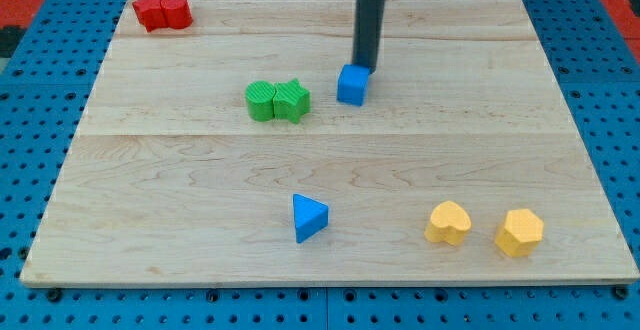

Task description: Slide the blue blocks to the bottom center of the board

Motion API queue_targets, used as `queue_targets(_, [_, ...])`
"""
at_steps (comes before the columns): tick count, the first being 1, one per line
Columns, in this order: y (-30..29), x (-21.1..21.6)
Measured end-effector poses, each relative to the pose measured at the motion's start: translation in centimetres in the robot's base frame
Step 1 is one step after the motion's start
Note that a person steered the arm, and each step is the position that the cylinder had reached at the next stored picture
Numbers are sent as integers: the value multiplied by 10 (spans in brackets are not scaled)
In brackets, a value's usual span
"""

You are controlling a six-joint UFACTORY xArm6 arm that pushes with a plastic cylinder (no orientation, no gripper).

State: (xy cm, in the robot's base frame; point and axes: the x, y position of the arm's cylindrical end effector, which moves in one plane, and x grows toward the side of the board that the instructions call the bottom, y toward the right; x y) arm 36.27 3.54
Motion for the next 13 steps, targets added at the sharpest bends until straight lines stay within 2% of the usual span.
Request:
queue_targets(1, [-29,44])
queue_targets(2, [-23,51])
queue_targets(4, [-101,98])
queue_targets(5, [-62,73])
queue_targets(6, [-28,86])
queue_targets(7, [-34,128])
queue_targets(8, [-79,135])
queue_targets(9, [-81,154])
queue_targets(10, [-101,151])
queue_targets(11, [-148,151])
queue_targets(13, [-155,189])
